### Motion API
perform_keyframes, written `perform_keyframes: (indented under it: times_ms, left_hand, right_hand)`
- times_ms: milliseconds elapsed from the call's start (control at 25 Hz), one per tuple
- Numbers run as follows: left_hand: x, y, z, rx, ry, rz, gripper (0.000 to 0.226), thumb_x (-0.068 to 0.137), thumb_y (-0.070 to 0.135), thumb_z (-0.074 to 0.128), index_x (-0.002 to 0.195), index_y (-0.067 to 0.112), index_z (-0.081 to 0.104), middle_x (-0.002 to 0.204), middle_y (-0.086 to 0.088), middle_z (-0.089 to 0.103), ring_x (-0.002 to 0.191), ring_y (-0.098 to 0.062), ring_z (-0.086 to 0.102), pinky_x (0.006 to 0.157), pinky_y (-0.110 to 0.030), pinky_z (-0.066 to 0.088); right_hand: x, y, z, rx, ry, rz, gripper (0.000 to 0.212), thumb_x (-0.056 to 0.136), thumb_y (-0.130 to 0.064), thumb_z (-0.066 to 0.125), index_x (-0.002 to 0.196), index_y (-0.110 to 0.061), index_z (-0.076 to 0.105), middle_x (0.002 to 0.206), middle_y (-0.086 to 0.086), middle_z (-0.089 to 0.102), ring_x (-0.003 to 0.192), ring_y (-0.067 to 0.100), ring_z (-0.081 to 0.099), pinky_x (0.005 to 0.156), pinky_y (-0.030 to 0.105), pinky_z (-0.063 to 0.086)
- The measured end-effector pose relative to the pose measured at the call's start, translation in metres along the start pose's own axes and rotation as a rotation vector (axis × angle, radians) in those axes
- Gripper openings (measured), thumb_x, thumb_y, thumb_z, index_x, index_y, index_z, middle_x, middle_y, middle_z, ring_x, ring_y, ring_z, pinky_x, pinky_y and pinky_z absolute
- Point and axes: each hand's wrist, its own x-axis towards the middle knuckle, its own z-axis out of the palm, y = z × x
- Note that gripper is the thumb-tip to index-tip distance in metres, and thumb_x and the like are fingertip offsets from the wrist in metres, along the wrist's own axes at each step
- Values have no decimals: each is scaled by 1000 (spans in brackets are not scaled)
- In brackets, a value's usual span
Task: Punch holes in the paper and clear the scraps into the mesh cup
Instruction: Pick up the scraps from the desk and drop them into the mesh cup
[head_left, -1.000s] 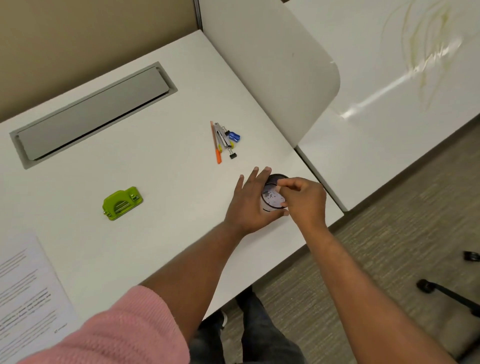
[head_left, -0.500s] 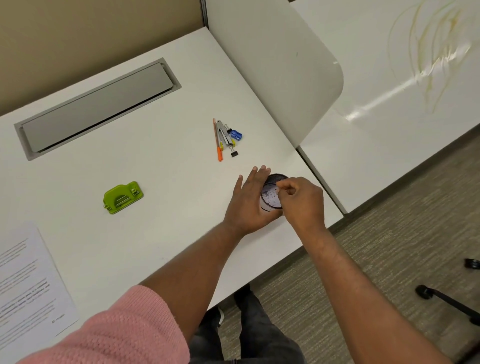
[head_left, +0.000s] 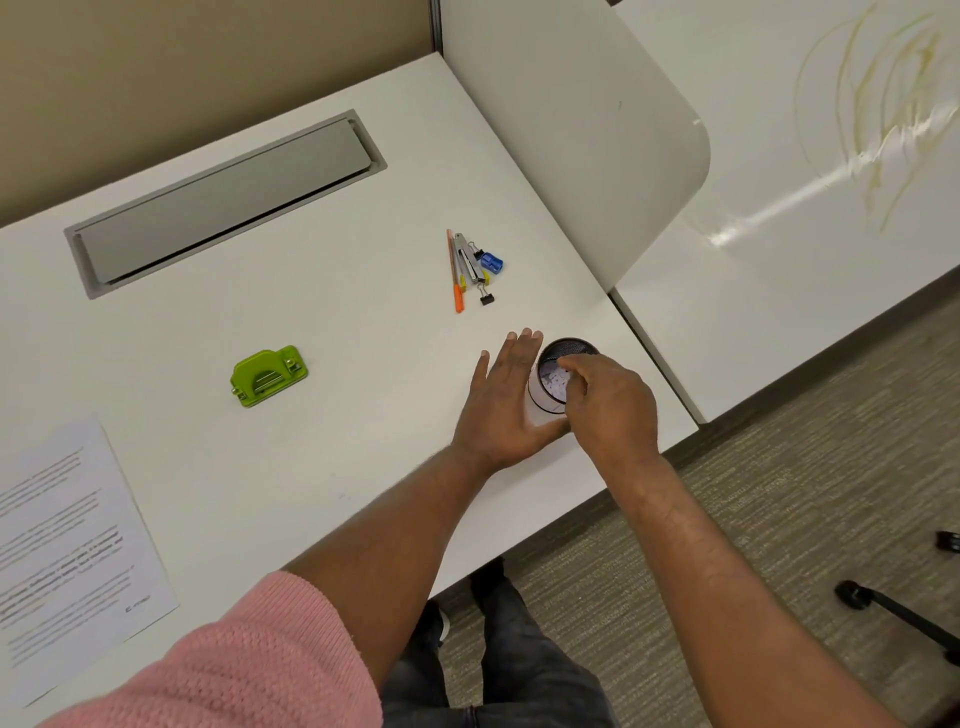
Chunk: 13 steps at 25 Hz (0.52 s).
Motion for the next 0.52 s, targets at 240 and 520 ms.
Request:
perform_keyframes:
  times_ms: [240, 520]
  left_hand:
    - [-33, -15, -7, 27, -1, -37, 112, 81, 83, 58, 163, 30, 3, 172, 6, 9, 158, -4, -4, 130, -43, 1]
    - [-129, -75, -33, 113, 155, -226, 83, 94, 68, 52, 160, 27, 22, 168, 5, 28, 157, -8, 14, 129, -43, 13]
  right_hand:
    - [-12, -13, 1, 21, 105, -58, 26, 96, -22, 65, 120, -19, 72, 131, -5, 67, 110, 14, 67, 85, 33, 59]
    - [-52, -70, 59, 325, 28, -249, 20, 93, 2, 66, 106, -8, 77, 102, 3, 75, 93, 14, 71, 83, 26, 58]
